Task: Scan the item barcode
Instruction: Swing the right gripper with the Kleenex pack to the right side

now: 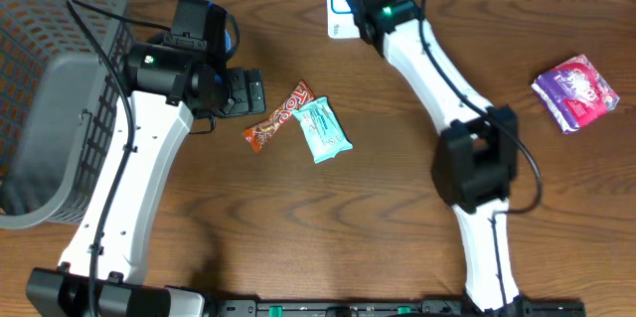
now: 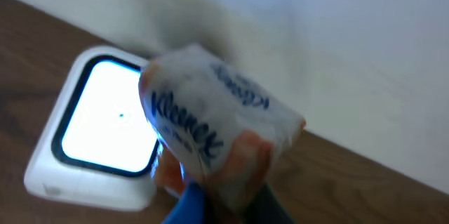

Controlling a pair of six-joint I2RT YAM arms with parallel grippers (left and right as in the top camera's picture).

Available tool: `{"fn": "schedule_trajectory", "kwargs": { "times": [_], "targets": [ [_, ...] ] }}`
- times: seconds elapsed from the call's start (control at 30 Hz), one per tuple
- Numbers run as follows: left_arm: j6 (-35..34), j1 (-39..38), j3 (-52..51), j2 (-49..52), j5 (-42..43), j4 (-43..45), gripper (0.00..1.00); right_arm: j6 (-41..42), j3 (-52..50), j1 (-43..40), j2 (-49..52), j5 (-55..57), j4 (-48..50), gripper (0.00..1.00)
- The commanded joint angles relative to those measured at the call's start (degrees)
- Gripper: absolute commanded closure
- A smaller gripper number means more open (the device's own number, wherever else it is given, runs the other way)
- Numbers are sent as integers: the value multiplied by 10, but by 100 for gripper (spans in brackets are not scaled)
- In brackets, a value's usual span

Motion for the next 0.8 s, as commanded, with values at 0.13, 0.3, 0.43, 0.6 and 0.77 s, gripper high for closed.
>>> {"fn": "schedule_trajectory", "kwargs": {
  "times": [0.13, 0.3, 0.43, 0.6, 0.77],
  "targets": [
    [-3, 2, -3, 1, -5, -2, 2, 17, 100, 2, 51, -41, -44, 99],
    [-3, 2, -3, 1, -5, -2, 2, 17, 99, 3, 52, -43, -51, 99],
    [-3, 2, -3, 1, -5, -2, 2, 22, 99, 3, 52, -44, -56, 99],
    [-3, 2, -3, 1, -5, -2, 2, 88, 101, -11, 42, 21, -72, 99],
    [-3, 2, -3, 1, -5, -2, 2, 114, 101, -51, 21, 93, -126, 99]
  ]
}}
